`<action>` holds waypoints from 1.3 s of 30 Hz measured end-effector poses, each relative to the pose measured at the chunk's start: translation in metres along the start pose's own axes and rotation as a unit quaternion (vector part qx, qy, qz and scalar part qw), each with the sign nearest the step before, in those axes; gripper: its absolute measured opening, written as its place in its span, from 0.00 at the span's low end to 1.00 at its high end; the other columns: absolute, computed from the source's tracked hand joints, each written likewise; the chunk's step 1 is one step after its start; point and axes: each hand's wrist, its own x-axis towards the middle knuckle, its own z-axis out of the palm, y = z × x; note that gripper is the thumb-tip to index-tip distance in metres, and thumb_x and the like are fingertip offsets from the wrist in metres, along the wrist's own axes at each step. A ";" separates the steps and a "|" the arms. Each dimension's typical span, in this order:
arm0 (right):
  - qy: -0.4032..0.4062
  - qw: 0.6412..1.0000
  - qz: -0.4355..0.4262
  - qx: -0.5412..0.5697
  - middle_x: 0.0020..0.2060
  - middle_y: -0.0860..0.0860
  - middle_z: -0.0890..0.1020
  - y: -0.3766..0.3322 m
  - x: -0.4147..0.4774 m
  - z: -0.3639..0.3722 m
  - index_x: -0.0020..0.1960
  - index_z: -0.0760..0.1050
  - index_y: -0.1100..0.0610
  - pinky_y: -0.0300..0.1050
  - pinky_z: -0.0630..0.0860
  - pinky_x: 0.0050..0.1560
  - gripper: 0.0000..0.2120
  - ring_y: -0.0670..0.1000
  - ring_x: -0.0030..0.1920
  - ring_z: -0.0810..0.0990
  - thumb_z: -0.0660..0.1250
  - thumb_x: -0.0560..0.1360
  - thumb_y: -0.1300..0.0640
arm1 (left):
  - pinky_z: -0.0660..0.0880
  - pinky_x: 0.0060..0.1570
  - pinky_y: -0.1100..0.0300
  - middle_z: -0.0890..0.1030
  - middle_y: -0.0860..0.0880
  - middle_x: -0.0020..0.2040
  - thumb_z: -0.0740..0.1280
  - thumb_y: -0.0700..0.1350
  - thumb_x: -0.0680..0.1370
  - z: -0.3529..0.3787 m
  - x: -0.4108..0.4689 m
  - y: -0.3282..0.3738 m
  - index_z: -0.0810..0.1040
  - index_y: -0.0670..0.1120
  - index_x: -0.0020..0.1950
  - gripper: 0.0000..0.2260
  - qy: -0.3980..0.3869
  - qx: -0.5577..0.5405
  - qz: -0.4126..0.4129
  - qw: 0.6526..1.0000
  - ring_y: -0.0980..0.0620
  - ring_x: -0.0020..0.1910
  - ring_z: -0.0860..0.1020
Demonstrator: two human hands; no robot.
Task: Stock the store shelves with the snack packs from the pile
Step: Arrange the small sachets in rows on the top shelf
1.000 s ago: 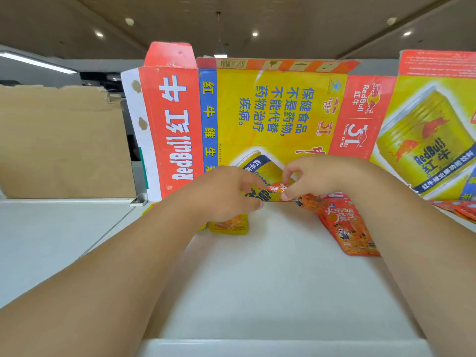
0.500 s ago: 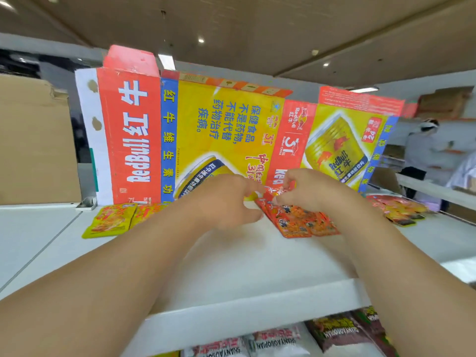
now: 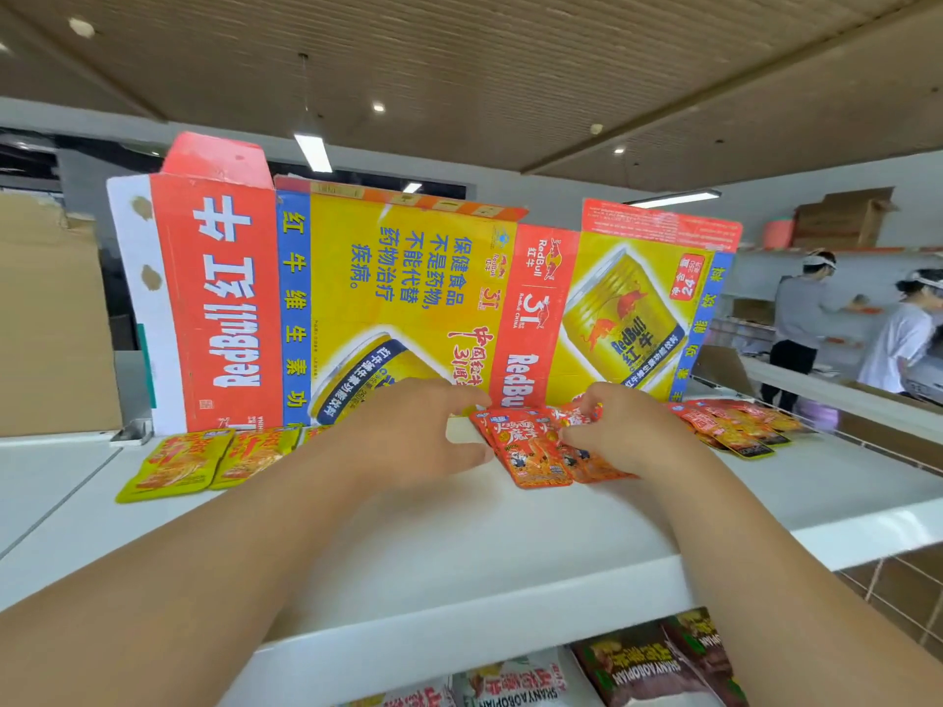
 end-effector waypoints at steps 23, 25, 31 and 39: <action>-0.009 0.998 -0.028 -0.063 0.44 0.49 0.76 0.001 0.000 0.015 0.54 0.72 0.52 0.47 0.71 0.45 0.17 0.53 0.47 0.76 0.71 0.74 0.42 | 0.52 0.74 0.35 0.54 0.55 0.82 0.47 0.68 0.82 0.025 -0.001 0.034 0.53 0.64 0.81 0.27 -0.168 0.185 0.106 0.962 0.44 0.81 0.50; -0.011 0.997 -0.030 -0.063 0.44 0.49 0.76 0.001 0.001 0.015 0.54 0.72 0.52 0.47 0.71 0.45 0.17 0.53 0.47 0.76 0.70 0.74 0.42 | 0.54 0.74 0.36 0.55 0.55 0.82 0.47 0.68 0.82 0.025 -0.001 0.033 0.53 0.63 0.81 0.28 -0.169 0.189 0.110 0.961 0.44 0.80 0.52; -0.007 0.999 -0.024 -0.048 0.42 0.48 0.75 0.005 0.002 0.016 0.52 0.71 0.51 0.47 0.70 0.43 0.17 0.53 0.46 0.76 0.72 0.73 0.41 | 0.58 0.71 0.40 0.63 0.57 0.77 0.47 0.68 0.81 0.029 -0.001 0.030 0.56 0.64 0.80 0.27 -0.150 0.192 0.134 0.960 0.46 0.74 0.60; -0.011 0.999 -0.019 -0.040 0.39 0.45 0.73 0.005 0.000 0.015 0.53 0.72 0.51 0.46 0.70 0.41 0.18 0.52 0.45 0.77 0.72 0.72 0.42 | 0.60 0.69 0.42 0.63 0.57 0.77 0.47 0.69 0.81 0.029 -0.001 0.030 0.56 0.65 0.79 0.26 -0.143 0.188 0.136 0.962 0.48 0.73 0.60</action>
